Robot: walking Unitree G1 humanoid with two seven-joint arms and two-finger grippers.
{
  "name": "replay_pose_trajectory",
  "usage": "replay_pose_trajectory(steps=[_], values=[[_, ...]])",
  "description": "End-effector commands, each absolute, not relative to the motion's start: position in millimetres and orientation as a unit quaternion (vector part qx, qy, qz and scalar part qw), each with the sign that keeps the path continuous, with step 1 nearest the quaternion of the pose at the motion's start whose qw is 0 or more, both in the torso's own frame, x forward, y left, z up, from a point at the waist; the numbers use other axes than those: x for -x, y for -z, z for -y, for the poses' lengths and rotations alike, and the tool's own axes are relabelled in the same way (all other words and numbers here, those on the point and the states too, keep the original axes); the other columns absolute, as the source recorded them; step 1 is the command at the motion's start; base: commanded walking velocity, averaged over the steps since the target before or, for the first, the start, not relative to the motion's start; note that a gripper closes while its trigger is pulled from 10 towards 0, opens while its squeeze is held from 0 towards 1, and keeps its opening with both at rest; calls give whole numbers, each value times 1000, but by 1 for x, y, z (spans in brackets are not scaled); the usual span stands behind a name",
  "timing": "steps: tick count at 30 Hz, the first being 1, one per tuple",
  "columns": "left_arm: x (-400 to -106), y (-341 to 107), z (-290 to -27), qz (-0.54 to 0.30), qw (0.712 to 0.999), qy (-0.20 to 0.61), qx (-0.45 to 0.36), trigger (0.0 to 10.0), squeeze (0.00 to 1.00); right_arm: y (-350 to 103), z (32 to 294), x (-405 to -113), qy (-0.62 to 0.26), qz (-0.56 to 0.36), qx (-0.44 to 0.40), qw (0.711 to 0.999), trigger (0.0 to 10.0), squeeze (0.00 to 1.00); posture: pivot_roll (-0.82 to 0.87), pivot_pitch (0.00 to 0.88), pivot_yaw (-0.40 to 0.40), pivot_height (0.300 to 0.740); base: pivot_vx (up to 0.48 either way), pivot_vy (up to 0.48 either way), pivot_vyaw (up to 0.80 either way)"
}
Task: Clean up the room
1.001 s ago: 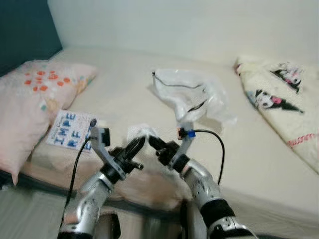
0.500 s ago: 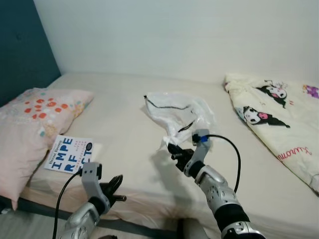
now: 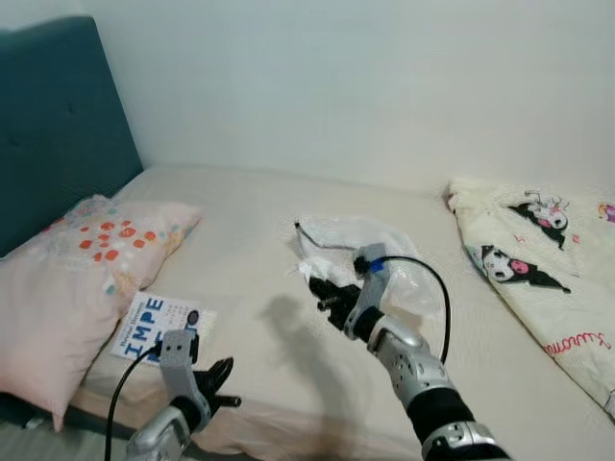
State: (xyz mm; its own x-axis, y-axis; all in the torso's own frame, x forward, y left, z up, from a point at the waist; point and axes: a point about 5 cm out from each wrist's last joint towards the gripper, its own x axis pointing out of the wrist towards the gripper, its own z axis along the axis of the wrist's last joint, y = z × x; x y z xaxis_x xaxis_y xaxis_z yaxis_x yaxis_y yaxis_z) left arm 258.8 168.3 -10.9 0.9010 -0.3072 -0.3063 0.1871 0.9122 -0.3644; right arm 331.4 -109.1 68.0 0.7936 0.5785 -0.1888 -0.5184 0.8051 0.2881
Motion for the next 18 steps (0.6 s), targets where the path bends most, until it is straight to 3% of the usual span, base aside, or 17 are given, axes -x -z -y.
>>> replay_pose_trajectory(steps=[1,11,17,18], values=[[-258,13,-164,-185,960,133,165,10000,0,-60,111,-328,-281,-153,-95,943,0,0,-2,0,-37,709,0,0,0],[-276,-3,-154,-140,960,158,186,10000,0,-48,144,-334,-162,-206,-42,964,0,0,-2,0,-51,740,0,0,0],[-273,9,-162,-193,959,125,166,10000,0,-38,159,-330,-109,-230,-29,967,0,0,-2,0,-57,740,0,0,0],[-270,12,-164,-201,959,121,162,10000,0,-33,162,-328,-99,-249,-18,963,7961,0,-6,0,-59,740,0,0,0]])
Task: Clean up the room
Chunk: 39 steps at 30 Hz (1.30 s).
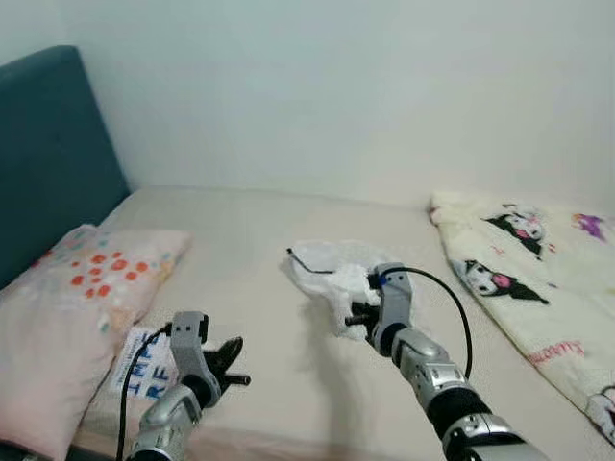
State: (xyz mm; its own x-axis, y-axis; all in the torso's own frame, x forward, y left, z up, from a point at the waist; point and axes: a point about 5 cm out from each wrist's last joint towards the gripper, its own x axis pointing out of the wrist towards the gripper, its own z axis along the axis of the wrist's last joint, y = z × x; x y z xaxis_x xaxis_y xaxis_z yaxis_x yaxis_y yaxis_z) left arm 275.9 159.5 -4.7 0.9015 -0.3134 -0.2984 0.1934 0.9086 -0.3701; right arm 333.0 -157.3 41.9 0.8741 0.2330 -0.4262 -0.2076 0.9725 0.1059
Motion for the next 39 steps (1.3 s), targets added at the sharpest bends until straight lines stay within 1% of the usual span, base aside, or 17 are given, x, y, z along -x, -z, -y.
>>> replay_pose_trajectory(steps=[1,3,5,6,7,8,10,11,13,16,21,25,26,29,39], values=[[-265,18,-169,-214,957,109,159,10000,0,-26,168,-324,-81,-271,-15,959,10000,0,-6,0,-65,740,0,0,-731],[-261,21,-171,-223,956,102,158,10000,0,-22,172,-321,-68,-285,-14,956,10000,0,-6,0,-65,740,0,0,-731],[-250,31,-179,-249,952,77,160,10000,0,-12,182,-312,-46,-310,-15,949,10000,0,-9,0,-73,740,0,0,-731],[-250,31,-179,-249,952,77,160,10000,0,-12,182,-312,-46,-310,-15,949,10000,0,-9,0,-73,740,0,0,-731],[-240,39,-185,-268,948,56,161,10000,0,-6,188,-306,-33,-325,-12,945,10000,0,-8,0,-80,740,0,0,-738],[-240,39,-185,-268,948,56,161,10000,0,-6,188,-306,-33,-325,-12,945,10000,0,-8,0,-80,740,0,0,-738],[-231,46,-192,-289,943,30,160,10000,0,-2,195,-302,-15,-336,-8,942,10000,0,-9,0,-84,740,0,0,-741],[-231,46,-192,-289,943,30,160,10000,0,-2,195,-302,-15,-336,-8,942,10000,0,-9,0,-84,740,0,0,-744],[-220,54,-199,-313,936,2,162,10000,0,-3,200,-303,0,-335,-7,942,10000,0,-10,0,-87,740,0,0,-744],[-213,59,-203,-329,930,-13,164,10000,0,-7,200,-307,5,-327,-8,945,10000,0,-16,0,-84,740,0,0,-744],[-206,64,-202,-344,925,-16,159,10000,0,-12,196,-313,6,-312,1,950,10000,0,-12,0,-77,740,0,0,-744],[-206,64,-200,-344,926,-11,153,10000,0,-12,194,-313,6,-308,11,951,10000,0,-12,0,-77,740,0,0,-186],[-208,64,-195,-343,927,-2,148,10000,0,-11,188,-313,-2,-307,12,952,10000,0,-9,0,-69,740,0,-465,0],[-210,63,-191,-341,928,2,149,10000,0,-10,184,-312,-8,-307,14,952,10000,0,-10,0,-67,740,0,-466,0],[-228,53,-179,-312,936,15,163,10000,0,-11,183,-313,-10,-303,21,953,10000,0,-15,0,-63,740,0,-469,0]])
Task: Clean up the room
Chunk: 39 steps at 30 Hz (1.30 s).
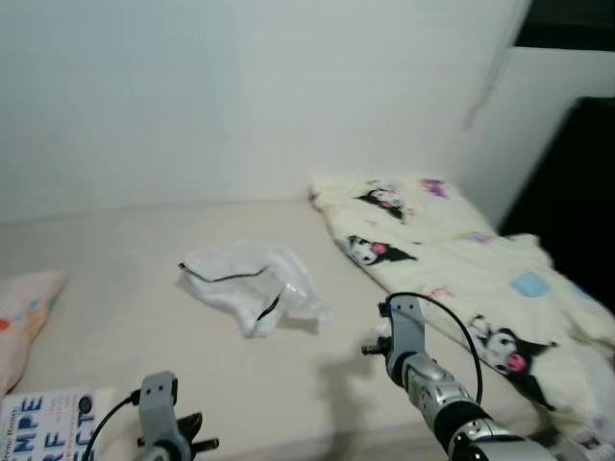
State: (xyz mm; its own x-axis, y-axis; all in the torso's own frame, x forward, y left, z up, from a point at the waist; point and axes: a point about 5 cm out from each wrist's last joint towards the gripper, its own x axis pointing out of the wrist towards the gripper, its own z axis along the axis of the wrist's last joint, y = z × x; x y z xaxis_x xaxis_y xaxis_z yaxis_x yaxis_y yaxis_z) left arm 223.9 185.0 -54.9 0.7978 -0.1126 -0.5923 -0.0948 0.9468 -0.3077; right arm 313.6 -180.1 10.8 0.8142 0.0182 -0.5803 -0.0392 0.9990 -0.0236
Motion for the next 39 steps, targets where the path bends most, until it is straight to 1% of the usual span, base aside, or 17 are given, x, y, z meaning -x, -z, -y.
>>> replay_pose_trajectory(steps=[1,4,13,29,39], values=[[-230,52,-178,-309,937,17,163,10000,0,-10,183,-313,-10,-302,22,953,10000,0,-16,0,-60,740,0,-469,0],[-235,48,-177,-301,940,22,163,10000,0,-10,182,-312,-11,-303,23,953,10000,0,-16,0,-60,740,0,-470,0],[-237,46,-178,-296,941,23,162,10000,0,-9,180,-312,-15,-302,26,953,10000,0,-19,0,-58,740,0,-469,0],[-247,40,-174,-282,948,25,143,10000,0,-7,179,-310,-16,-303,29,953,10000,0,-22,0,-54,740,0,0,0],[-247,39,-179,-277,950,19,143,10000,0,-4,178,-307,-16,-304,23,952,10000,0,-21,0,-47,740,441,0,0]])
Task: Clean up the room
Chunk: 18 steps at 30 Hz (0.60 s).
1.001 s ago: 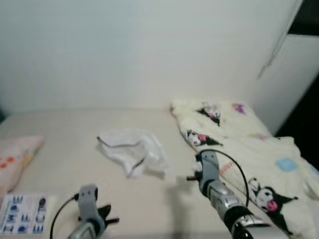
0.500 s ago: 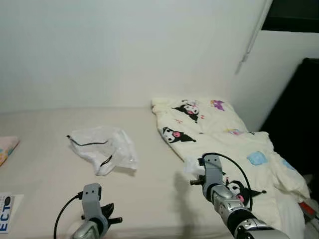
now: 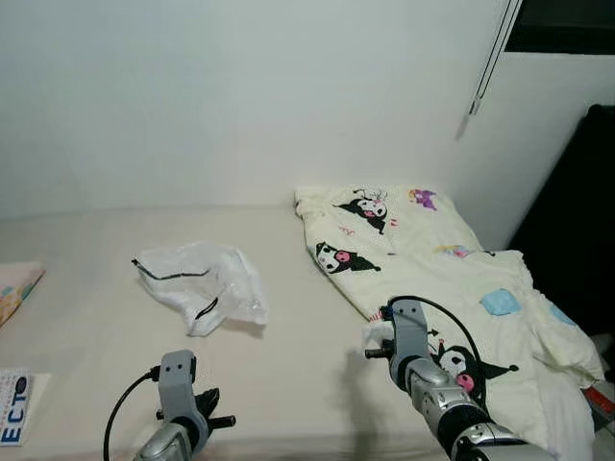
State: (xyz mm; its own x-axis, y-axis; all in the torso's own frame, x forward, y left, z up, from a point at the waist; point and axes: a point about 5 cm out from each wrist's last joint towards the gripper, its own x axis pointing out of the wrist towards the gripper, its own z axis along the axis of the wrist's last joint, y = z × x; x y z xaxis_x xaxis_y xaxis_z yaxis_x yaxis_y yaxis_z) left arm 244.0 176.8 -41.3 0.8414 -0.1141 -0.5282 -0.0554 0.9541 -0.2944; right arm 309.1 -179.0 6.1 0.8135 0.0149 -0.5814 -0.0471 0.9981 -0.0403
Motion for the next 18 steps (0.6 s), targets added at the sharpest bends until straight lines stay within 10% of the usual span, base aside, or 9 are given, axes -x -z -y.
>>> replay_pose_trajectory(steps=[1,18], values=[[-246,40,-179,-281,948,11,151,10000,0,-4,178,-307,-16,-305,22,952,10000,0,-21,0,-47,740,0,0,0],[-247,37,-181,-268,953,16,143,10000,0,-5,176,-308,-20,-297,13,955,10000,0,-17,0,-45,740,0,0,0]])
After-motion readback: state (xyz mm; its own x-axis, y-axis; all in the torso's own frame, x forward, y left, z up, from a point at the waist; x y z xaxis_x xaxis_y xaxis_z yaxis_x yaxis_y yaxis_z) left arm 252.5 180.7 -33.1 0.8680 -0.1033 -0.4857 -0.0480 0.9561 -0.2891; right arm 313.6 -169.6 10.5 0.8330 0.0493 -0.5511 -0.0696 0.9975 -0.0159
